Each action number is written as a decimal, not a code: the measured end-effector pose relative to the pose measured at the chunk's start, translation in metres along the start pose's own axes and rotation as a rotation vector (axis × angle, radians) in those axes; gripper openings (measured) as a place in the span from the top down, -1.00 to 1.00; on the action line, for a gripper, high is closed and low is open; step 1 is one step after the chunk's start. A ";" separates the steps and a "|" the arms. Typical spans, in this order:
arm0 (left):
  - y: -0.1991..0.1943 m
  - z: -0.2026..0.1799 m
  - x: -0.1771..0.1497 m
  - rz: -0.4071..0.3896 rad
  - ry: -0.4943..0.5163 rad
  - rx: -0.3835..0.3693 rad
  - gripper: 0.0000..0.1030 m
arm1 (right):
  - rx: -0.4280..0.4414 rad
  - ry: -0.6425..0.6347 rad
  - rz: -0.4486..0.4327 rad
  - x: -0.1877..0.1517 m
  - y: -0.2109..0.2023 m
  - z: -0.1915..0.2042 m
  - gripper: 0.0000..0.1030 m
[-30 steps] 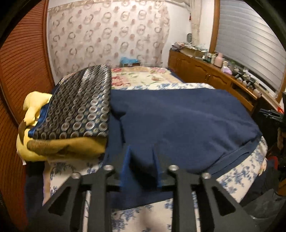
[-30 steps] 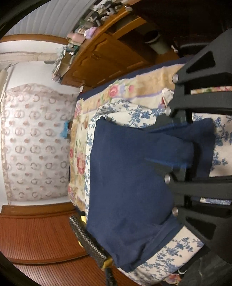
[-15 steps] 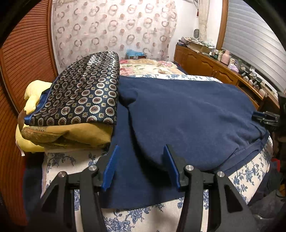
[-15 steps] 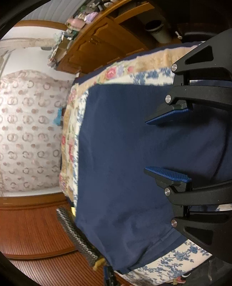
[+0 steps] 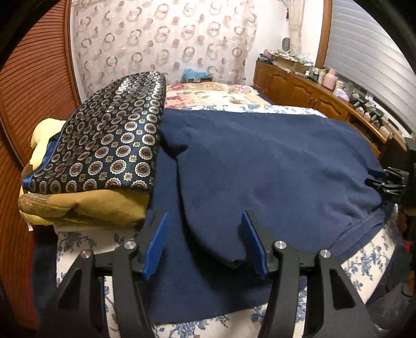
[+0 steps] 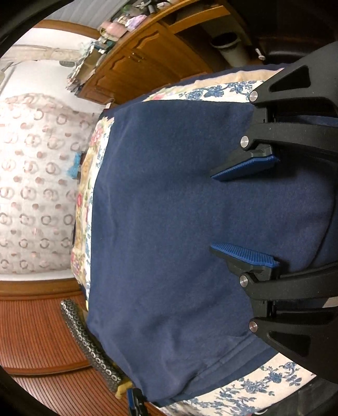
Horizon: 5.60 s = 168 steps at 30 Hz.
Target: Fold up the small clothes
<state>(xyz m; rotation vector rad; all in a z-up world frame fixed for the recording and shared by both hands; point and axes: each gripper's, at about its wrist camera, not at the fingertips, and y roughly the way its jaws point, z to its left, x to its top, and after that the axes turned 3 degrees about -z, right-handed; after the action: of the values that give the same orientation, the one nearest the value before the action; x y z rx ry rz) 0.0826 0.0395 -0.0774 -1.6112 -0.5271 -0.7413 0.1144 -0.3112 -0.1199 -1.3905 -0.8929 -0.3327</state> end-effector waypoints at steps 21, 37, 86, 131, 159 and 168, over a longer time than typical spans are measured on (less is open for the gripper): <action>0.017 0.023 -0.026 0.057 -0.037 0.039 -0.16 | 0.014 0.016 0.002 0.001 0.000 -0.003 -0.07; 0.012 0.025 -0.025 0.082 -0.042 0.023 -0.19 | 0.017 0.016 0.003 0.001 0.001 -0.003 -0.11; -0.031 -0.111 0.065 -0.164 0.145 -0.342 0.93 | 0.036 0.089 -0.063 -0.004 -0.028 -0.017 -0.12; -0.004 -0.134 0.070 -0.124 0.173 -0.237 -0.14 | 0.120 0.036 -0.086 0.025 -0.028 0.001 -0.07; 0.008 -0.091 0.045 -0.116 0.079 -0.183 -0.14 | 0.166 -0.034 -0.155 0.037 -0.029 0.014 0.87; -0.001 -0.102 0.048 -0.137 0.081 -0.196 -0.13 | 0.109 -0.031 -0.263 0.057 -0.067 0.002 0.88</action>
<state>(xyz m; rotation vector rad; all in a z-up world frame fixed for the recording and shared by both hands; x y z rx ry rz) 0.0975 -0.0643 -0.0346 -1.7296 -0.5225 -0.9820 0.1044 -0.3062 -0.0327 -1.1824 -1.1069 -0.4557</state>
